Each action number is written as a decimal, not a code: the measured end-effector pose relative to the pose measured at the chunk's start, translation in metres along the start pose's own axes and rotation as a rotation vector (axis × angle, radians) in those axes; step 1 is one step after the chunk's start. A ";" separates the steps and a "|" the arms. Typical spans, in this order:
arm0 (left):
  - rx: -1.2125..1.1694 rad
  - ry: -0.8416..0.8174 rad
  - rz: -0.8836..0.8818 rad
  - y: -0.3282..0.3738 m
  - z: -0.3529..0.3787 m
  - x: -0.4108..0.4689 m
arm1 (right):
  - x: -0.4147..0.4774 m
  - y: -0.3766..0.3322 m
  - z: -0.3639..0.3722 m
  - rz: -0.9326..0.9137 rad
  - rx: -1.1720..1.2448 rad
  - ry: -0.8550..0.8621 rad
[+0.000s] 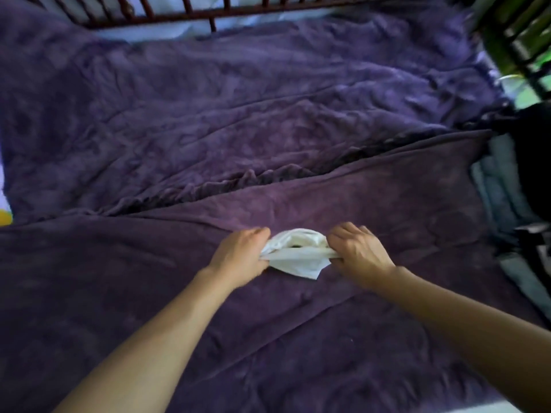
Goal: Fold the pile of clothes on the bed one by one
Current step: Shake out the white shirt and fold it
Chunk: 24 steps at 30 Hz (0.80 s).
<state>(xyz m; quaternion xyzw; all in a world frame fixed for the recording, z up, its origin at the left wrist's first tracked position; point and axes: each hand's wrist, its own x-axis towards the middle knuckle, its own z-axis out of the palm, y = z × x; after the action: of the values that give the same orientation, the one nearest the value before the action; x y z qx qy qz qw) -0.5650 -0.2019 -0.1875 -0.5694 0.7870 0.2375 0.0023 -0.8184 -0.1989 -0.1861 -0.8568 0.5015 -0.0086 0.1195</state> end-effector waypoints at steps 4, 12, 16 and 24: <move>-0.004 0.036 0.132 0.081 0.000 -0.014 | -0.081 0.031 -0.047 0.062 0.088 0.062; -0.086 0.035 0.258 0.287 0.013 0.005 | -0.240 0.152 -0.126 0.294 0.015 0.024; -0.205 0.009 0.287 0.402 0.023 0.016 | -0.327 0.221 -0.171 0.383 -0.002 0.026; -0.529 -0.077 0.321 0.602 0.023 0.035 | -0.451 0.346 -0.297 0.580 0.069 0.030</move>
<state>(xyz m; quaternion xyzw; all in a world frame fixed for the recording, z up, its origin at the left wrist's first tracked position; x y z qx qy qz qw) -1.1239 -0.0806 0.0059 -0.4095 0.7770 0.4527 -0.1539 -1.3794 -0.0313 0.0762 -0.6729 0.7266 -0.0036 0.1385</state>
